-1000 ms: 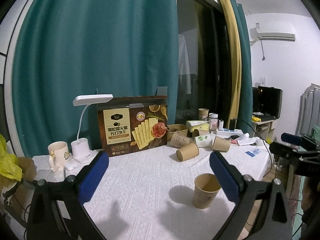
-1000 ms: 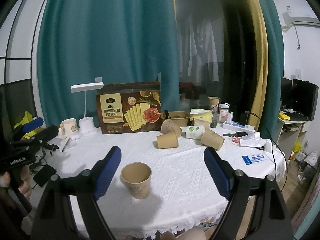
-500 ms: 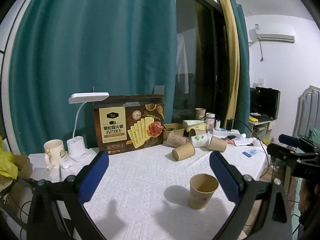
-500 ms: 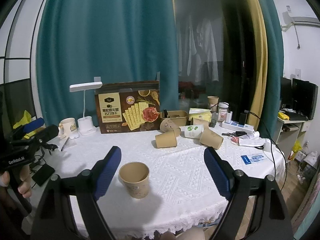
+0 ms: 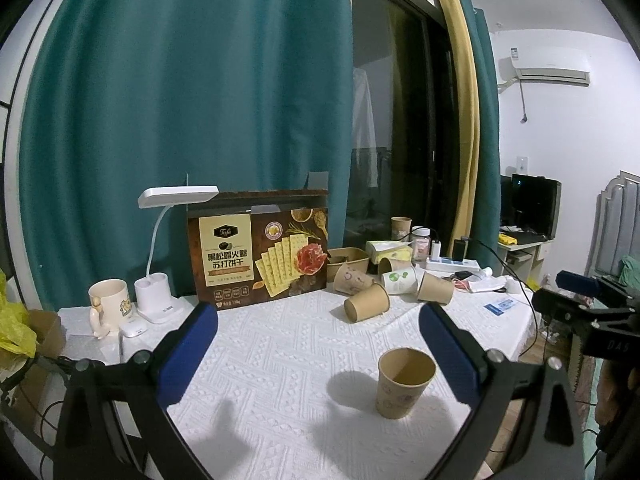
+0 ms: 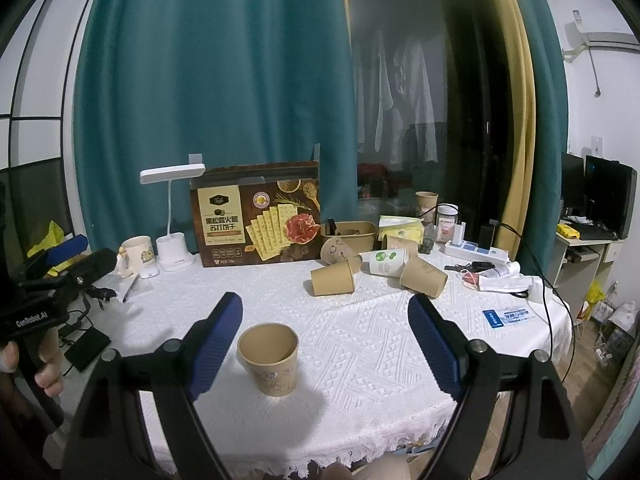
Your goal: Flip cup upright
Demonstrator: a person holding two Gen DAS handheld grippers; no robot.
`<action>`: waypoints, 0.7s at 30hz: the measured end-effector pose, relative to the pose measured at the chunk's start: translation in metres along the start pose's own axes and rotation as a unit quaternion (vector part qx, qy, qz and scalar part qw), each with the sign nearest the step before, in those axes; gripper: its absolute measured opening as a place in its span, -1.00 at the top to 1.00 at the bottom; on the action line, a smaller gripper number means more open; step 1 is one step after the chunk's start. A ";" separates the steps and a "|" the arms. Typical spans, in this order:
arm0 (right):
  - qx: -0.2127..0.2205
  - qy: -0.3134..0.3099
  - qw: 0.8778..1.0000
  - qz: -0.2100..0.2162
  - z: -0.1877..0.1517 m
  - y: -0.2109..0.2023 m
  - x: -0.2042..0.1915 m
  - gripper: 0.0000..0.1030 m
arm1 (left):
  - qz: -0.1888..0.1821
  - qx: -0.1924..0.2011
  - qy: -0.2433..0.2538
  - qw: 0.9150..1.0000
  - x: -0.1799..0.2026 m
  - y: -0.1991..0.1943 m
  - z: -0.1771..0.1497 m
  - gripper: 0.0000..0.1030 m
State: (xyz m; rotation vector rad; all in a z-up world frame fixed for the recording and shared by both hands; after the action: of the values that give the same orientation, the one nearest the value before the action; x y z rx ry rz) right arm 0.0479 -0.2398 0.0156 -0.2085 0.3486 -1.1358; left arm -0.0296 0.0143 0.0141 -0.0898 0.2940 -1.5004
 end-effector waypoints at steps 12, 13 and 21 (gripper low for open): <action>-0.001 -0.001 1.000 -0.001 -0.001 0.000 0.001 -0.61 | 0.001 0.000 -0.007 1.000 -0.001 -0.001 0.002 -0.96; -0.002 -0.001 1.000 -0.001 -0.001 0.000 0.001 -0.61 | 0.000 0.000 -0.007 1.000 -0.002 -0.001 0.002 -0.96; -0.004 -0.001 1.000 0.001 -0.002 0.001 0.002 -0.61 | 0.001 0.000 -0.006 1.000 -0.001 -0.001 0.002 -0.96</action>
State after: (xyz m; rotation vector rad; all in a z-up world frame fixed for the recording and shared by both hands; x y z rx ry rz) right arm 0.0485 -0.2410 0.0129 -0.2159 0.3511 -1.1332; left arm -0.0305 0.0150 0.0165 -0.0982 0.2832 -1.4973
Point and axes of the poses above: each gripper's, at about its wrist camera, not at the fingertips, and y roughly the way its jaws point, x to its right, z to its top, the point moved 1 cm from there along y, roughly the way its jaws point, and after that the axes turned 10 degrees about y, right-handed, at the moved point
